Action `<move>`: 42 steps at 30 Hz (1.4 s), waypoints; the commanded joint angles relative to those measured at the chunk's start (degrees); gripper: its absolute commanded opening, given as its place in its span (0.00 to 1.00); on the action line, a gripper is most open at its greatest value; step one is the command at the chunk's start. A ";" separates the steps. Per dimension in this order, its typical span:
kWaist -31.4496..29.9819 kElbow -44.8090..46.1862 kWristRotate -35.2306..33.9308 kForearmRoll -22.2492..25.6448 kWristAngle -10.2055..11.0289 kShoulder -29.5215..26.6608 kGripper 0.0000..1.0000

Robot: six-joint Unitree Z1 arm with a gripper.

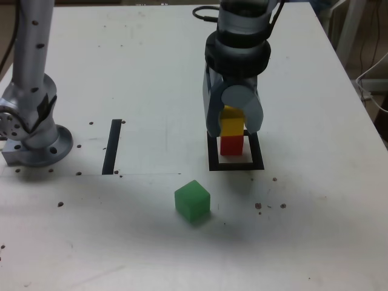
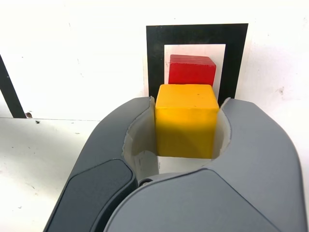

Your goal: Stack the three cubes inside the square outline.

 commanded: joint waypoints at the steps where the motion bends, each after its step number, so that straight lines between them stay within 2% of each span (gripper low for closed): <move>1: 0.14 -0.33 0.21 0.18 0.05 0.53 0.38; 11: 1.03 -0.99 1.48 0.11 -0.27 2.67 0.38; 24: 2.03 -1.50 2.18 -0.05 0.46 3.35 0.39; 32: 2.05 -1.44 2.81 -0.22 -0.14 3.51 0.46; 36: 2.18 -1.49 3.65 -1.02 -0.20 3.71 0.58; 42: 2.55 -1.20 5.39 -2.57 0.14 3.14 0.89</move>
